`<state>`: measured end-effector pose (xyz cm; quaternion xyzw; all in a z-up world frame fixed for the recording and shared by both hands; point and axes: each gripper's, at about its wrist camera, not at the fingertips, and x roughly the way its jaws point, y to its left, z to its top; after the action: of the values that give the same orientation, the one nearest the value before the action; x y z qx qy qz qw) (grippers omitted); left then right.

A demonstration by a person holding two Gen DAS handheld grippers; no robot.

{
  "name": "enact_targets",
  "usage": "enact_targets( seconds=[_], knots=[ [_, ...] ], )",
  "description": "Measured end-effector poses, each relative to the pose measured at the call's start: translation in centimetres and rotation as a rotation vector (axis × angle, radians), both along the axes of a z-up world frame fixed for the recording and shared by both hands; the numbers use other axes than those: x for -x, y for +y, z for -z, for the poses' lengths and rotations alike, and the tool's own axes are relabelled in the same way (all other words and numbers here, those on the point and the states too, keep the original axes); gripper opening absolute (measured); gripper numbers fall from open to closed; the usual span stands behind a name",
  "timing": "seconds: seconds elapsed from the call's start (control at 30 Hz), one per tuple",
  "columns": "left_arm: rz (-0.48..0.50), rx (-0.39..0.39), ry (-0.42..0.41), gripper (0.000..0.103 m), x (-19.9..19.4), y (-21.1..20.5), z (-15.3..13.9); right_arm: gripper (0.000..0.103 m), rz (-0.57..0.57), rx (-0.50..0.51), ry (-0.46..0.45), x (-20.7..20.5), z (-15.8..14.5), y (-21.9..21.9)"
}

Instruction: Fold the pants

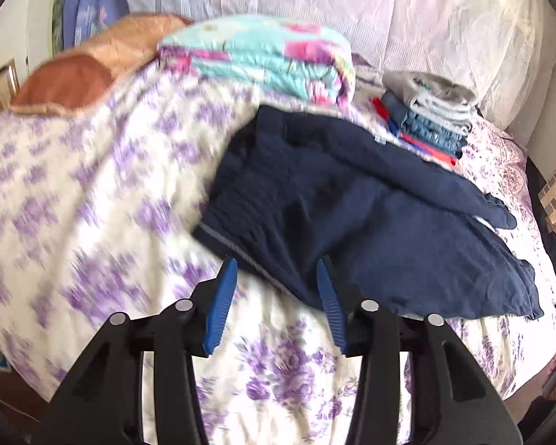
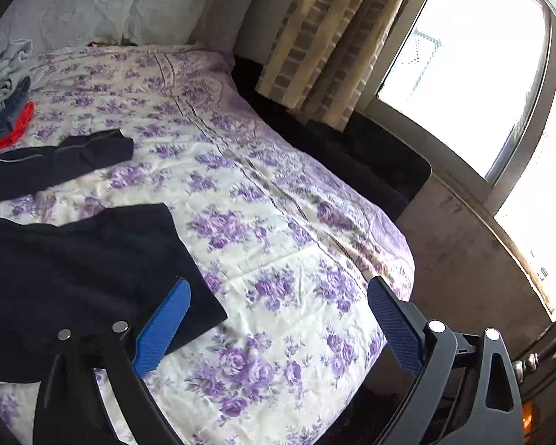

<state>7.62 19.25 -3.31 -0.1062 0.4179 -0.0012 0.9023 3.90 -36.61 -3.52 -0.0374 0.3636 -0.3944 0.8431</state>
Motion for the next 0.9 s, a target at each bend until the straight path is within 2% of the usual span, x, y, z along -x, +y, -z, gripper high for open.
enact_targets(
  seconds=[0.03,0.1,0.13,0.17,0.23,0.33,0.4,0.47,0.57,0.63,0.73,0.83,0.87,0.9],
  knots=[
    [0.028,-0.02,-0.011,0.05,-0.8,0.0,-1.2,0.099,-0.1,-0.086,-0.016,-0.6,-0.7,0.7],
    [0.071,-0.098,-0.027,0.076,-3.5,-0.4,-3.5,0.099,-0.302,-0.258,-0.019,-3.2,-1.4,2.4],
    [0.081,-0.141,-0.031,0.082,-5.5,-0.6,-4.4,0.099,-0.397,-0.335,-0.01,-4.9,-1.5,3.4],
    [0.099,-0.191,-0.038,0.085,-7.6,-1.0,-5.0,0.099,-0.478,-0.397,0.004,-6.7,-1.6,4.4],
    [0.152,-0.305,-0.036,0.085,-12.7,-2.0,-5.9,0.099,-0.629,-0.467,0.034,-10.9,-1.7,7.3],
    [0.307,-0.399,-0.012,0.086,-20.3,-3.0,-5.5,0.099,-0.823,-0.454,0.097,-17.0,-1.9,12.1],
    [0.413,-0.47,0.029,0.086,-25.0,-3.8,-3.8,0.099,-0.893,-0.417,0.143,-20.6,-1.9,14.8],
    [0.45,-0.518,0.065,0.086,-28.5,-3.8,-1.4,0.099,-0.934,-0.382,0.179,-23.7,-1.9,16.7],
    [0.536,-0.469,0.167,0.085,-32.9,-3.2,2.1,0.099,-0.963,-0.364,0.189,-27.4,-1.7,17.6],
    [0.601,-0.447,0.192,0.084,-34.6,-3.2,3.9,0.099,-0.982,-0.386,0.172,-29.0,-1.2,17.7],
    [0.719,-0.38,0.279,0.084,-36.2,-3.4,6.8,0.099,-1.008,-0.41,0.182,-31.0,0.2,18.1],
    [0.756,-0.306,0.284,0.088,-36.8,-2.8,7.7,0.099,-1.042,-0.408,0.224,-32.7,2.0,19.2],
    [0.761,-0.271,0.29,0.086,-36.8,-2.5,7.9,0.099,-1.062,-0.402,0.245,-33.3,2.5,19.9],
    [0.773,-0.244,0.286,0.071,-36.7,-2.4,8.0,0.099,-1.081,-0.387,0.269,-34.0,2.9,20.7]
  ],
)
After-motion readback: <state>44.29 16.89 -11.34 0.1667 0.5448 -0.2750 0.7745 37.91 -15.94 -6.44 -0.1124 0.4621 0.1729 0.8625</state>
